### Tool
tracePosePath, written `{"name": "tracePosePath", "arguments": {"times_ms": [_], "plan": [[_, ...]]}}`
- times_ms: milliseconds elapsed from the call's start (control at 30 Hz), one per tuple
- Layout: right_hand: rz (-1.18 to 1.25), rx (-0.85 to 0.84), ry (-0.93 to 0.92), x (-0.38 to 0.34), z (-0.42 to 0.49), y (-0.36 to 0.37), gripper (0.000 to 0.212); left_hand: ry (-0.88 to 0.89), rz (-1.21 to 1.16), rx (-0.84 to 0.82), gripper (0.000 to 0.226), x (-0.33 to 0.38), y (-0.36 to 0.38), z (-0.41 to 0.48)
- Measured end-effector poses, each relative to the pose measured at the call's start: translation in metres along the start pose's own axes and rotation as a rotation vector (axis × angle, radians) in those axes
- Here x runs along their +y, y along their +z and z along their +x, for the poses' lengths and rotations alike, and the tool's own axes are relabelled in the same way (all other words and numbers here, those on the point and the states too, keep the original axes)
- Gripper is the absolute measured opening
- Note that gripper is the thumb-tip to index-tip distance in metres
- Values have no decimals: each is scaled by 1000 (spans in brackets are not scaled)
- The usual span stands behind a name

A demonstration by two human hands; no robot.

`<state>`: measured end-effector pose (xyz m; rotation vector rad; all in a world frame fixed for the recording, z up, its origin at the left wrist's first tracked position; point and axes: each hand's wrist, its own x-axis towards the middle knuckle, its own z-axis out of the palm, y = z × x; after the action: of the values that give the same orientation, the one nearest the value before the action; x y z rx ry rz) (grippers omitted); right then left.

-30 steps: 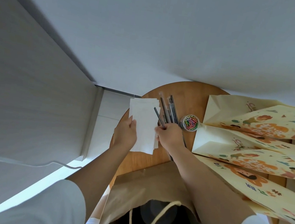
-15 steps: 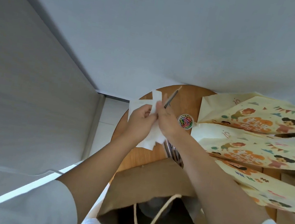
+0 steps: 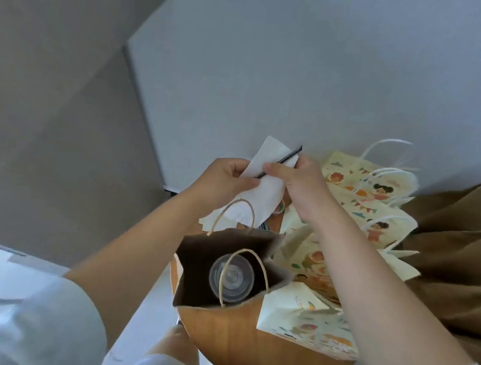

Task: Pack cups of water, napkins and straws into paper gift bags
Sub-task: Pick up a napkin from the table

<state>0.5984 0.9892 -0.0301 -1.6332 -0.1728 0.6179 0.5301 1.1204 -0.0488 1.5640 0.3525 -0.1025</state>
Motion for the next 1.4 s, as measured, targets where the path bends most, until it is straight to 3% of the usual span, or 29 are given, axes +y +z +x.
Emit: {"name": "tracePosePath", "arguments": {"times_ms": [100,167,233,300,400,567,667,767,867,1133,1300,1400], "plan": [[-147,126,-105,-7,-28,-8,11,47,63,171,21,9,4,-24],[-298,220,-189,-10,-48,-19,26,61,244,408,23,1,-4,-42],[-463,286,-249,-9,-68,-30,43,29,459,545,15,-18,-13,-67],[-542,252,-251,-4,-84,-37,46,12,605,483,8,-39,-12,-93],[-616,89,-228,1,-100,-36,17,75,871,238,12,-70,2,-113],[-623,-15,-313,-7,-114,-24,11,-86,1308,103,63,-92,12,-114],[-756,-69,-349,-15,-119,-14,12,-143,1351,100,94,-91,10,-121],[-816,-112,-445,-23,-125,-4,19,-186,1364,89,107,-93,5,-126],[-800,-206,-429,-26,-124,12,11,-186,1341,93,110,-94,4,-129],[-754,-405,-160,31,-78,50,7,-163,1218,139,117,-102,-2,-139],[-730,-489,-3,60,-73,58,25,-149,1213,114,116,-102,-12,-144],[-657,-432,-4,58,-70,49,29,-141,1158,144,114,-106,-16,-147]]}}
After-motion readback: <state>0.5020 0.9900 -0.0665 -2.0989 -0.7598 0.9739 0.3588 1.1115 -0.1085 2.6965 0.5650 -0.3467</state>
